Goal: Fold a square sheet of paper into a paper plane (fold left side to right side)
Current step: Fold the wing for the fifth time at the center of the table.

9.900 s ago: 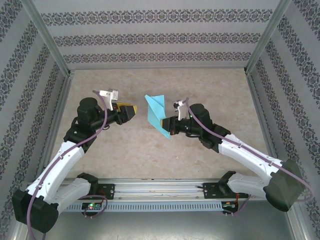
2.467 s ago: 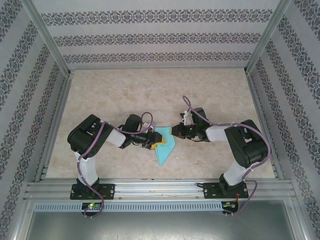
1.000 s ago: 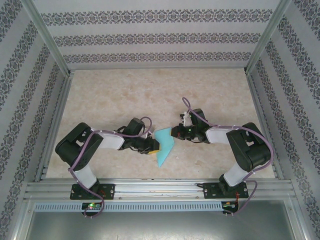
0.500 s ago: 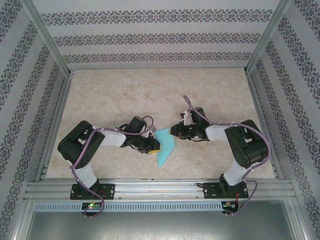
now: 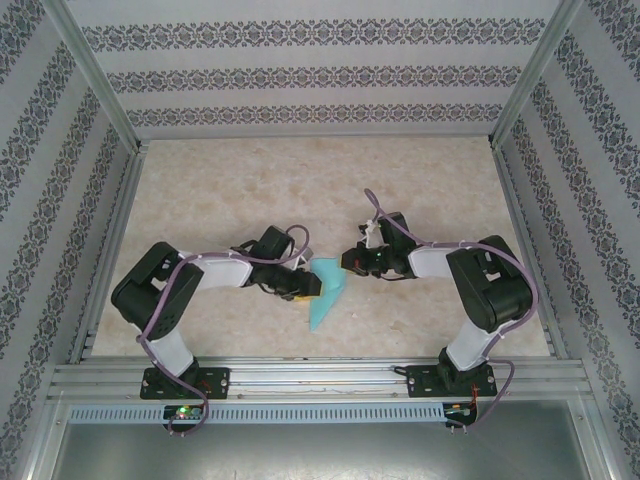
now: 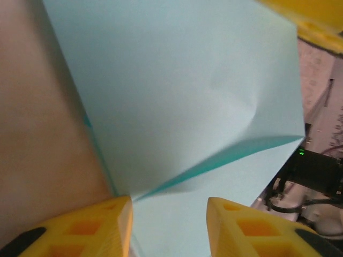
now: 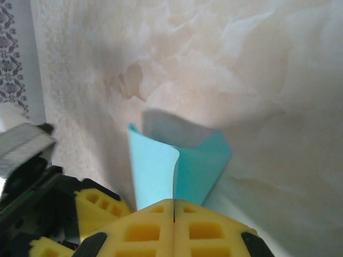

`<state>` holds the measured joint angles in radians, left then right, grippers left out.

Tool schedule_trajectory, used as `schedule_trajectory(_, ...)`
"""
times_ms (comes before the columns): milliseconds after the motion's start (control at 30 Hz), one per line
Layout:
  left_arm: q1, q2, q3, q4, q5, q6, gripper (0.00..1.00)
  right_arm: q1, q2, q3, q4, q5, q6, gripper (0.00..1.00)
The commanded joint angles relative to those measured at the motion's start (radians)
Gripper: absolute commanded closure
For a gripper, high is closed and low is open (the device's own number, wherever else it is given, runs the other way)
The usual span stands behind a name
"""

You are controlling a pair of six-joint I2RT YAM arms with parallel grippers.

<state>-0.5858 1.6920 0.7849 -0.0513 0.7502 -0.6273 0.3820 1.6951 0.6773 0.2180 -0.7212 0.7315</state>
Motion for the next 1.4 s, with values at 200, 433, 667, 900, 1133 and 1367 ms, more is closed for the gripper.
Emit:
schedule_trajectory(200,-0.085,-0.275,0.08,-0.351,-0.315,0.251,0.55,0.032,-0.074,-0.019,-0.038,0.098,0.089,1.0)
schedule_trajectory(433,-0.309,-0.233,0.175,-0.452,-0.499,0.276,0.52,0.05,-0.068,0.004,-0.059,0.109,0.097,1.0)
schedule_trajectory(667,-0.449,-0.104,0.278,-0.544,-0.745,0.296,0.49,0.057,-0.058,0.004,-0.057,0.118,0.11,1.0)
schedule_trajectory(900,-0.525,0.023,0.381,-0.608,-0.891,0.335,0.44,0.058,-0.058,0.004,-0.055,0.125,0.127,1.0)
schedule_trajectory(1133,-0.574,0.128,0.436,-0.639,-0.988,0.365,0.42,0.063,-0.055,0.004,-0.046,0.127,0.152,1.0)
schedule_trajectory(1367,-0.591,0.183,0.446,-0.654,-1.108,0.359,0.46,0.069,-0.047,0.004,-0.046,0.132,0.16,1.0)
